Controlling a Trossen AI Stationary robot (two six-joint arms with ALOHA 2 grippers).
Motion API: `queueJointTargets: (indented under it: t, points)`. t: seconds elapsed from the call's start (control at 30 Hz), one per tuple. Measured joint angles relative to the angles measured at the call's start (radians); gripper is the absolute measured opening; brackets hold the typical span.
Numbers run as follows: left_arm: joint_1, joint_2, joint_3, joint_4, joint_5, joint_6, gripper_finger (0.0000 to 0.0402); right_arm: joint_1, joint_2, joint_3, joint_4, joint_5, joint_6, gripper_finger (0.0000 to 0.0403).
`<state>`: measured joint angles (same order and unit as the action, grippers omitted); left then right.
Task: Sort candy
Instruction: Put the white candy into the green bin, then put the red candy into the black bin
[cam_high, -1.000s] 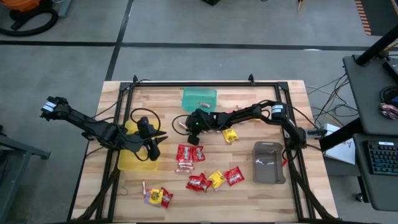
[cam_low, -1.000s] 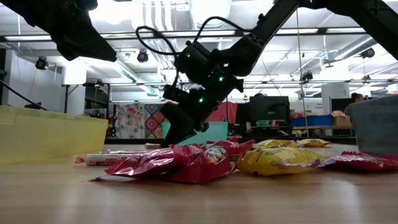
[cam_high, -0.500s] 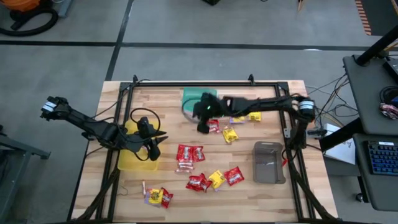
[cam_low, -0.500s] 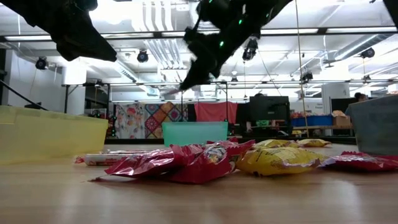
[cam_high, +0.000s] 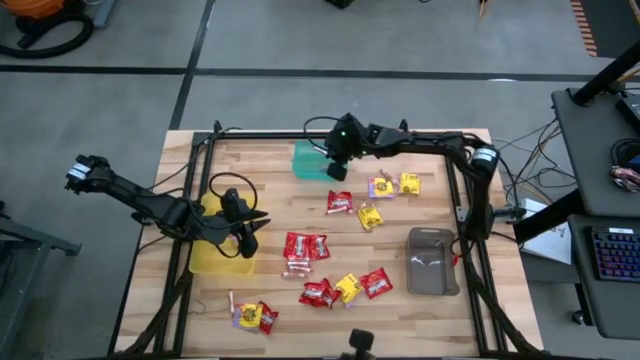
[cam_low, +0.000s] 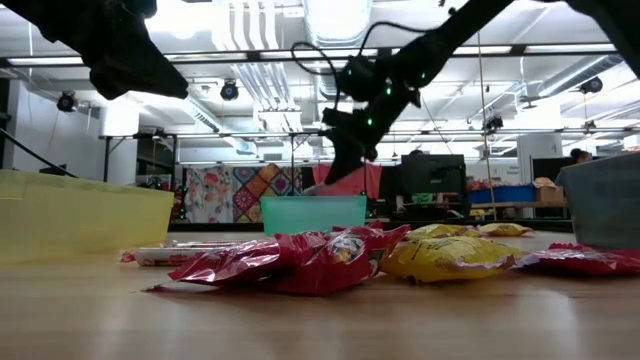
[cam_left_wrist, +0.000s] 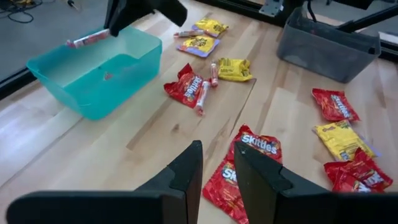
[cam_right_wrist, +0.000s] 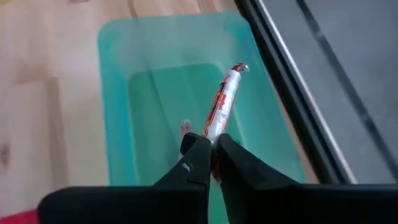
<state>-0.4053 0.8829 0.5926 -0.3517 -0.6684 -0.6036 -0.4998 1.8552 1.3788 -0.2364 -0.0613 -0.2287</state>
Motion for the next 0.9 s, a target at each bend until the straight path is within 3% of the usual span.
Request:
queueJointTargets:
  t: [0.23,0.43,0.67,0.9]
  points:
    - [0.0,0.0,0.0,0.0,0.065,-0.113,0.0077,-0.012,0.033,0.0,-0.004,0.003,0.083,0.0107]
    - [-0.019,0.009,0.0,0.009,0.223,-0.331,0.0077,-0.004,-0.031,0.0,-0.081,0.001,0.158,0.0165]
    - [-0.138,0.113,0.064,0.03,0.331,-0.554,0.0077,0.075,-0.146,0.001,-0.244,-0.024,0.178,0.0179]
    - [-0.276,0.33,0.295,-0.142,0.374,-0.71,0.0077,0.197,-0.237,0.001,-0.307,-0.018,0.185,0.0168]
